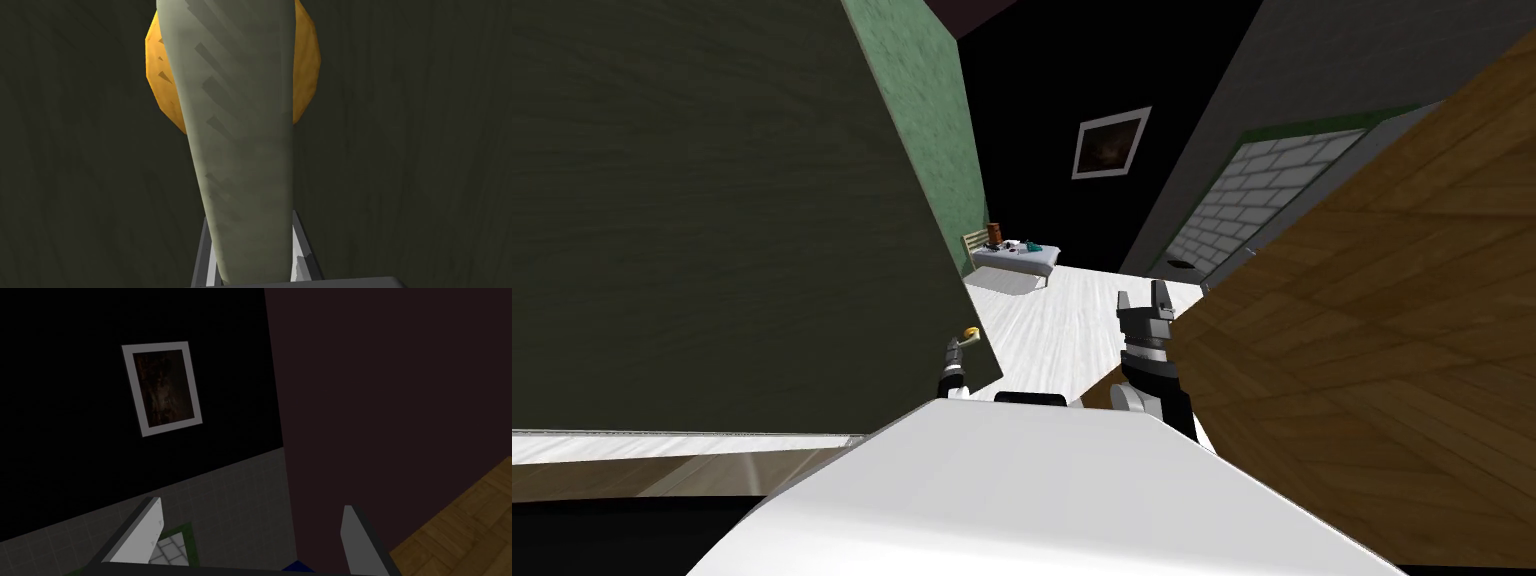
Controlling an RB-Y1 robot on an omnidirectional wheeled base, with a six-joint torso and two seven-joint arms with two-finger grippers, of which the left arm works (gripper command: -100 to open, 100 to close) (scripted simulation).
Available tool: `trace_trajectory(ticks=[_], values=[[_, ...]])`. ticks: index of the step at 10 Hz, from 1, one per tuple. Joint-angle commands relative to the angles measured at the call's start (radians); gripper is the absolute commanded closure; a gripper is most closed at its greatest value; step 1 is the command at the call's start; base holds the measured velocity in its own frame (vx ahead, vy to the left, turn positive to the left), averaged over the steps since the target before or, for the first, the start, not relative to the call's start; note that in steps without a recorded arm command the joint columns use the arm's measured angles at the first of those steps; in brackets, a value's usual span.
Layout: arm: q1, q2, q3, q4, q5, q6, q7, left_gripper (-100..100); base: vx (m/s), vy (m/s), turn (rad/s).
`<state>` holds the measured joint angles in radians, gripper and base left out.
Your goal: Push the door open
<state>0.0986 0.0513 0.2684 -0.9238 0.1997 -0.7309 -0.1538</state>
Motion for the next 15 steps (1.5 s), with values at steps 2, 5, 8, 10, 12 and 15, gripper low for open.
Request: trace_trajectory(ticks=[2, 5, 8, 10, 12, 15], values=[[0.01, 0.003, 0.03, -0.025, 0.012, -0.01, -0.01, 100, 0.161, -0.006, 0.041], [0.009, -0.02, 0.067, -0.026, 0.033, -0.012, -0.024, 100, 0.191, -0.027, 0.071], [0.009, -0.048, 0.094, -0.027, 0.048, -0.014, -0.034, 100, 0.174, -0.022, 0.067], [0.009, -0.072, 0.111, -0.027, 0.057, -0.015, -0.04, 100, 0.186, -0.044, 0.07], [0.008, -0.096, 0.124, -0.028, 0.064, -0.016, -0.045, 100, 0.151, -0.03, 0.067], [0.026, -0.044, 0.157, -0.032, 0.083, -0.015, -0.05, 100, 0.103, 0.009, 0.037]])
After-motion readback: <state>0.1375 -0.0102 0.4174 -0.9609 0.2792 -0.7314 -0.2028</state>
